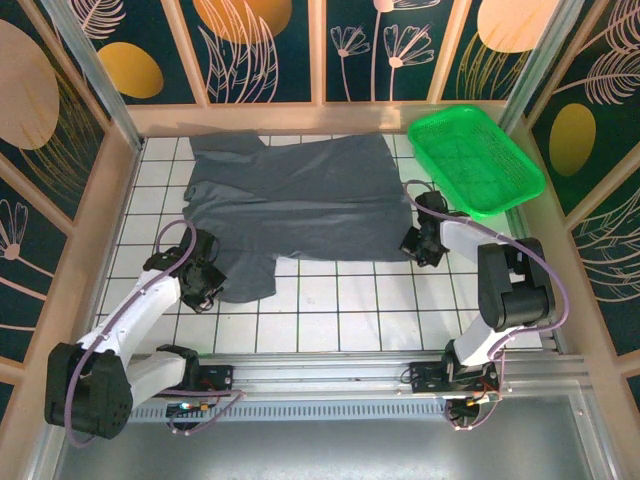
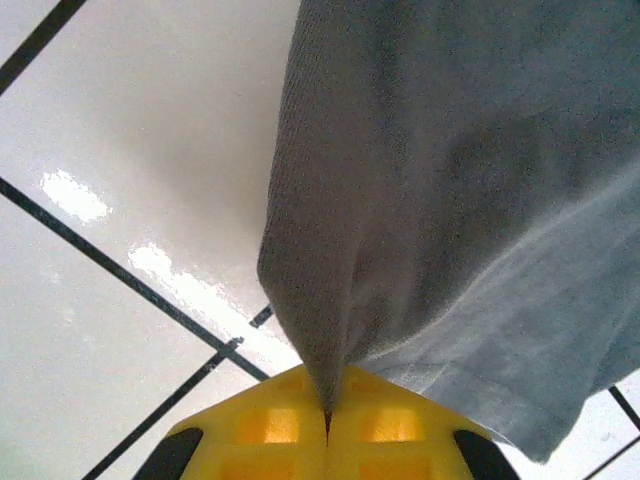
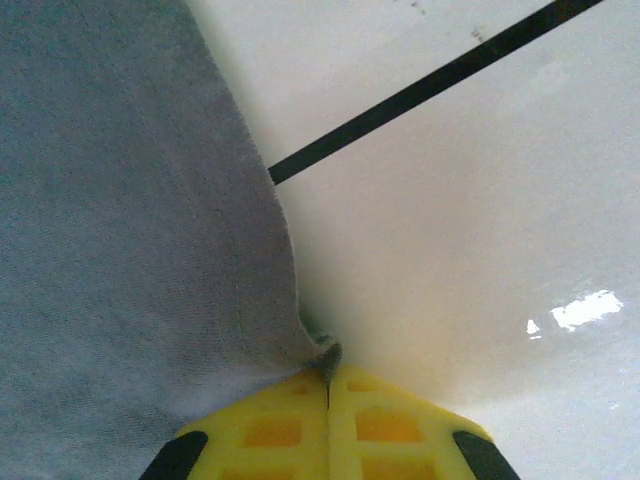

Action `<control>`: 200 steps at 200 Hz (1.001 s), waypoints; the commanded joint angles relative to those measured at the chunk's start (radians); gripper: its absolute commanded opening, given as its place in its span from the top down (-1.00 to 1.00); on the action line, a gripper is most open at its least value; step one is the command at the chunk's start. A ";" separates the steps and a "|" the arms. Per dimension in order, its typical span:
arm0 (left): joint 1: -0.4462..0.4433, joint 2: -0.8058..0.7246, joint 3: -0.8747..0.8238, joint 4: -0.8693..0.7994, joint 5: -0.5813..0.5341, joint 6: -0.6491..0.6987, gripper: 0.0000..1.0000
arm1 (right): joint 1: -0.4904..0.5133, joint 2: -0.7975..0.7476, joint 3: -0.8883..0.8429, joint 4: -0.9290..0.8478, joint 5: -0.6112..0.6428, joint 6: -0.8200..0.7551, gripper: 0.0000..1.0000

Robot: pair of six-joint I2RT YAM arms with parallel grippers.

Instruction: Fold and stack the t-shirts

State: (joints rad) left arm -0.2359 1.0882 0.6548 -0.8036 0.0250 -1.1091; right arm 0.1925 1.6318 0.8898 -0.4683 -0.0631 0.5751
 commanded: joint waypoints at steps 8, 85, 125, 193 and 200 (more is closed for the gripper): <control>0.000 -0.064 -0.004 -0.115 0.061 -0.035 1.00 | 0.040 -0.055 0.010 -0.103 0.054 0.005 1.00; -0.001 -0.375 -0.112 -0.375 0.126 -0.123 1.00 | 0.142 -0.254 -0.102 -0.297 0.113 0.102 1.00; 0.000 -0.377 -0.076 -0.361 0.142 -0.115 1.00 | 0.151 -0.334 -0.155 -0.312 0.110 0.139 1.00; 0.000 -0.201 0.172 -0.178 0.028 -0.111 1.00 | 0.133 -0.258 -0.012 -0.284 0.084 0.153 1.00; -0.001 -0.173 0.184 -0.145 0.024 -0.102 1.00 | 0.127 -0.248 0.005 -0.278 0.064 0.157 1.00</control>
State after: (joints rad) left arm -0.2359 0.8459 0.7872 -1.0576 0.0917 -1.2171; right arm 0.3344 1.3529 0.8200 -0.7406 0.0219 0.7040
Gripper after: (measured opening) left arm 0.060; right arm 0.050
